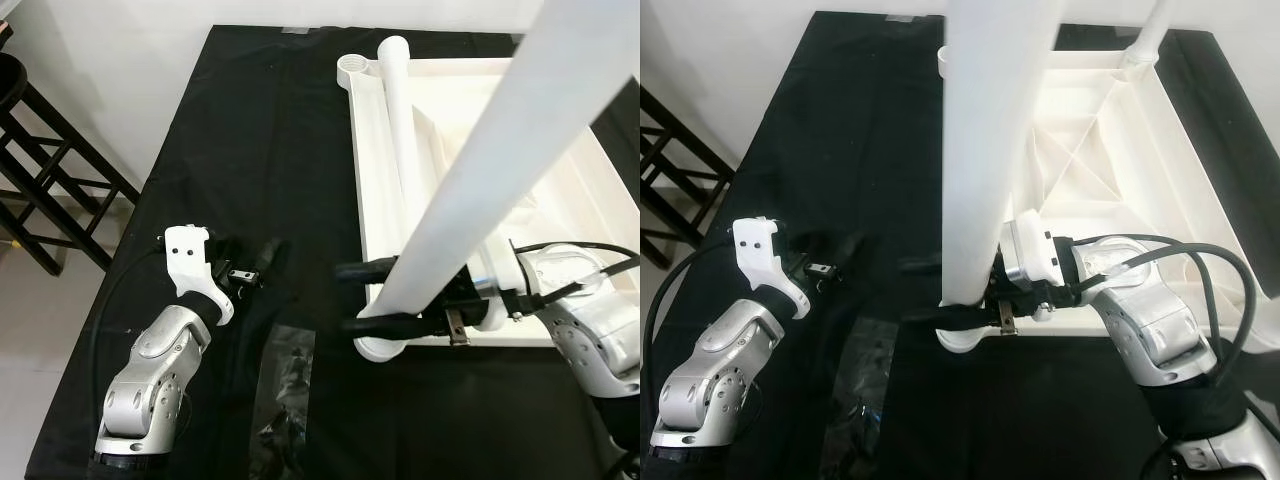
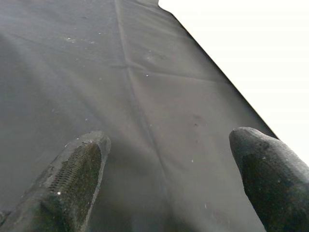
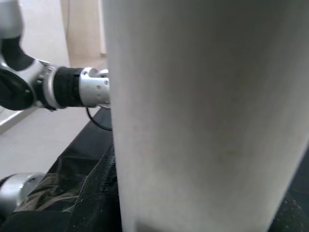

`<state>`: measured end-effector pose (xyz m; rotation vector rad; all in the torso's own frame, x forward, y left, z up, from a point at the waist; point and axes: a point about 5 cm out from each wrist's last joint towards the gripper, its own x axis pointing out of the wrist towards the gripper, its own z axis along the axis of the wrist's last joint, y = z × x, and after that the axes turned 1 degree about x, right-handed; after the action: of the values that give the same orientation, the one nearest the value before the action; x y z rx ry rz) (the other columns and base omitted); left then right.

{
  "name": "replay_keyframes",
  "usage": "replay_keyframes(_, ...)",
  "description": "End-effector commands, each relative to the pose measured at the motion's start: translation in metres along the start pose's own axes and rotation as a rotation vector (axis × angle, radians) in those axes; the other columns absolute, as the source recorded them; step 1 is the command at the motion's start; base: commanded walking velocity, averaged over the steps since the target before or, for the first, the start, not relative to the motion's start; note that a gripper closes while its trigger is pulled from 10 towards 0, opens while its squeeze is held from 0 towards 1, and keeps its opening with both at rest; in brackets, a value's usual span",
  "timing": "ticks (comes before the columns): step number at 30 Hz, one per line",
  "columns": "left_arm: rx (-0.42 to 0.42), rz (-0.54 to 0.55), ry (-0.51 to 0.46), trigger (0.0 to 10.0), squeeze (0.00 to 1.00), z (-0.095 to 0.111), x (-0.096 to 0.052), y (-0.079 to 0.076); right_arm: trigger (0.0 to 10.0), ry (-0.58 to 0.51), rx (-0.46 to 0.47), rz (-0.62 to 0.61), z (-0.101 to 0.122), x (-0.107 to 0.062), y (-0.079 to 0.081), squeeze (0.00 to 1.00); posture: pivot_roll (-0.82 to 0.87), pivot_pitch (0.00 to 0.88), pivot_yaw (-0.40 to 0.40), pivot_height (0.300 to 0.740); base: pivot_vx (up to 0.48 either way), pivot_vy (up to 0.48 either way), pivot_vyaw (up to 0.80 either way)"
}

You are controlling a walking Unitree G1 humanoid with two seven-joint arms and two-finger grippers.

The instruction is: Building children table

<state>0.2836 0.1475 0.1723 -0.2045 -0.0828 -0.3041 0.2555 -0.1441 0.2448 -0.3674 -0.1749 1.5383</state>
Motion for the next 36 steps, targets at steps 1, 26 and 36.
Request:
replay_keyframes(1,0.015,0.005,0.014,10.0,0.0,-0.003,-0.003,0.003,10.0,0.166,0.11,-0.099,-0.039,-0.007,0.001,0.0,0.05,0.315,0.044,0.74,0.0,0.0,0.0)
replay_keyframes(26,0.039,0.017,-0.008,10.0,0.0,0.007,-0.001,0.015,10.0,0.396,0.323,-1.267,-0.08,0.022,0.022,0.0,0.05,0.291,0.036,0.74,0.0,0.0,0.0)
replay_keyframes(36,0.038,0.004,-0.027,10.0,0.0,0.013,0.001,0.018,10.0,0.41,0.31,-1.386,-0.073,0.027,0.011,0.0,0.05,0.284,0.038,0.74,0.0,0.0,0.0)
